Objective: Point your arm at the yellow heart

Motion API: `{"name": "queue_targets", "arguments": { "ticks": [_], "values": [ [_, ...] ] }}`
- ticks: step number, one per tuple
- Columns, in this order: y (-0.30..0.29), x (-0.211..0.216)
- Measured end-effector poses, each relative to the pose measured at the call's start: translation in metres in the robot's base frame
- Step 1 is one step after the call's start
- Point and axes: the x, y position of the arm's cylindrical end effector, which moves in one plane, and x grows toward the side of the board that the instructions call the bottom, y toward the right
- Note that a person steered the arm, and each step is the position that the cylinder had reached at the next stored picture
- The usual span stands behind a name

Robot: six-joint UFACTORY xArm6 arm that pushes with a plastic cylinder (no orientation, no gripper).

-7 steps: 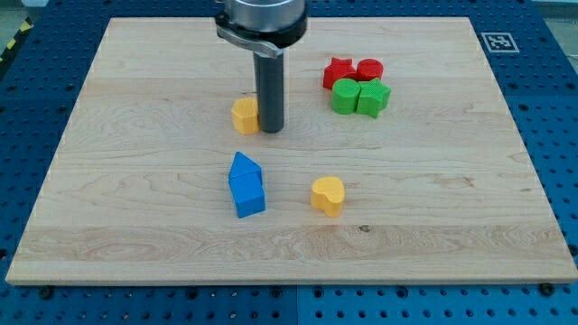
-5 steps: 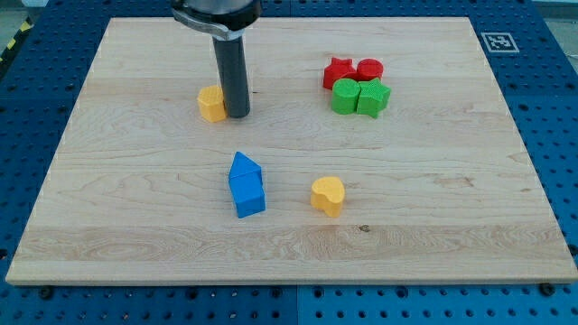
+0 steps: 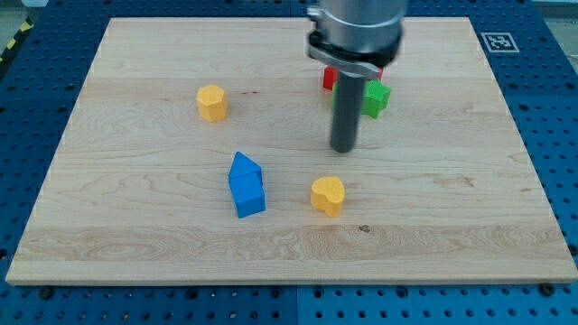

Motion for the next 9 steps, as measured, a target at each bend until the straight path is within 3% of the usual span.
{"name": "queue_targets", "arguments": {
  "ticks": [2, 5, 6, 8, 9],
  "values": [
    [0.019, 0.008],
    [0.057, 0.061],
    [0.049, 0.082],
    [-0.048, 0.112],
    [-0.052, 0.073]
  ]
}}
